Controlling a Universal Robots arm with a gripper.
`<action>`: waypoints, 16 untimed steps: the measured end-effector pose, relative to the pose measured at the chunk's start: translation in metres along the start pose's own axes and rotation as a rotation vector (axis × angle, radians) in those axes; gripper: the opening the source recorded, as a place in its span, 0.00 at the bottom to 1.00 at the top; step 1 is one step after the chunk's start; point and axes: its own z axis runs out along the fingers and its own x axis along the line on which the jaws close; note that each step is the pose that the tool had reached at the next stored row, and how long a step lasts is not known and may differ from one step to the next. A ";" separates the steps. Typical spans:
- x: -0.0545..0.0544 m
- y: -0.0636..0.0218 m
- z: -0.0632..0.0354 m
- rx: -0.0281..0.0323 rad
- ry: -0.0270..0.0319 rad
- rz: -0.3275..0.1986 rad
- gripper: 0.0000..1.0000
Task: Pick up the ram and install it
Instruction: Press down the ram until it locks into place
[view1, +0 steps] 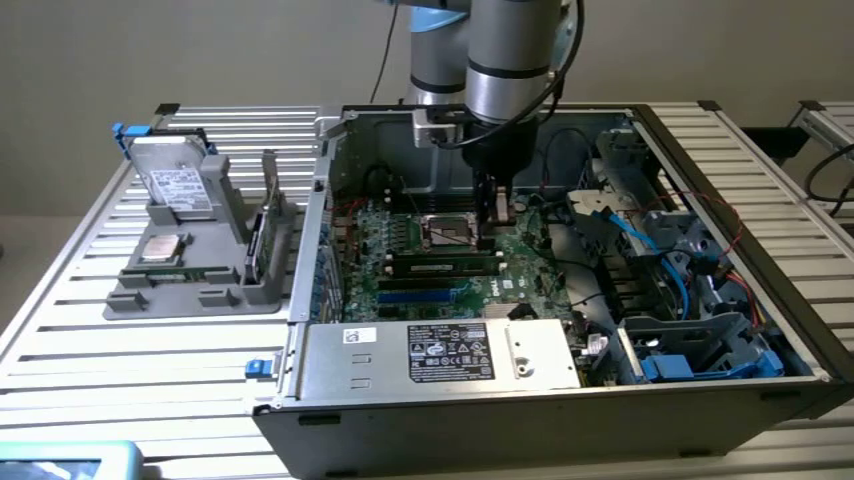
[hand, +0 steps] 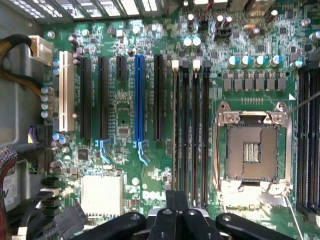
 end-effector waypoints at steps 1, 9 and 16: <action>0.000 0.0003 0.0013 0.0002 0.0018 0.000 0.11; -0.001 0.0050 0.0070 0.0013 0.0141 0.000 0.11; -0.006 0.0052 0.0101 0.0016 0.0241 0.000 0.11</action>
